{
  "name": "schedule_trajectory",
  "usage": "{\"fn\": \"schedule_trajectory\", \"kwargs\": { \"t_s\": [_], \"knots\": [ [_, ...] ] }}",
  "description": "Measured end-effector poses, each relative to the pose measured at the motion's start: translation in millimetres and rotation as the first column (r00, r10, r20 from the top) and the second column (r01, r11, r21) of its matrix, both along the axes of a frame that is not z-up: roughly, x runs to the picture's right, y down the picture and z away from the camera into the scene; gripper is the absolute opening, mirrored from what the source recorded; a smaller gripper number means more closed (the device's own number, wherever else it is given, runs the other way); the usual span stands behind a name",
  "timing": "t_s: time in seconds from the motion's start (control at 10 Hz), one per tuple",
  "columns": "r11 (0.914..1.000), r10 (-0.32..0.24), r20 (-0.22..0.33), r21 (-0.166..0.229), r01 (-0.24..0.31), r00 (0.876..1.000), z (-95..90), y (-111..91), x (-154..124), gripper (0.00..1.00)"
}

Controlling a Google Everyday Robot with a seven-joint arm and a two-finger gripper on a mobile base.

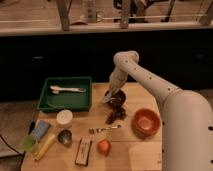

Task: Wipe purple bowl with towel

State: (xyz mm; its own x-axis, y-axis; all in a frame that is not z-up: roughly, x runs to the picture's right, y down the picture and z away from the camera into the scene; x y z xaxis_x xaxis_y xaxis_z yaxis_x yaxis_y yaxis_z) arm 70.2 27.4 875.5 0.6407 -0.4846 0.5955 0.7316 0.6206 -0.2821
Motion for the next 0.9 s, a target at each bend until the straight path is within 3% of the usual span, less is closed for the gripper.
{"fn": "schedule_trajectory", "kwargs": {
  "t_s": [0.4, 0.7, 0.9],
  "knots": [
    [0.9990, 0.042, -0.121, -0.011, -0.044, 0.992, 6.7, -5.2, 62.1, 0.00],
    [0.9980, 0.064, -0.156, 0.014, -0.062, 0.986, 23.4, -22.4, 68.0, 0.00],
    [0.9980, 0.062, -0.137, 0.019, -0.060, 0.989, 28.4, -26.6, 52.9, 0.00]
  ]
}}
